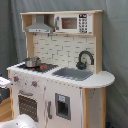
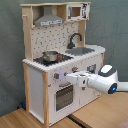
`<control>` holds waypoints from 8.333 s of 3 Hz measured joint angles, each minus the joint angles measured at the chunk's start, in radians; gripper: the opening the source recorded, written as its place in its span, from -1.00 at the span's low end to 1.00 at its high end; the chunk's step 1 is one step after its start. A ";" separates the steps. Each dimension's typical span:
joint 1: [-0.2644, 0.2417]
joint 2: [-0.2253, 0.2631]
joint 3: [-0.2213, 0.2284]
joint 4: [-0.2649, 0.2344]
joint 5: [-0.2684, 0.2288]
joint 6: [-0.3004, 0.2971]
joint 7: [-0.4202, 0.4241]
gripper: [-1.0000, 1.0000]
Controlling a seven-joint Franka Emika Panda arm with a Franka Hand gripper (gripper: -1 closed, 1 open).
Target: Play with the kitchen
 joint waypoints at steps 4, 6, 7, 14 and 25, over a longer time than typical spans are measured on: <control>0.158 0.058 -0.082 -0.002 0.192 -0.322 -0.028 1.00; 0.224 0.092 -0.217 0.007 0.319 -0.459 -0.104 1.00; 0.230 0.114 -0.282 0.022 0.375 -0.504 -0.133 1.00; -0.101 0.470 -0.207 0.374 0.711 -0.842 -0.113 1.00; -0.821 0.807 0.499 0.836 0.845 -1.038 -0.091 1.00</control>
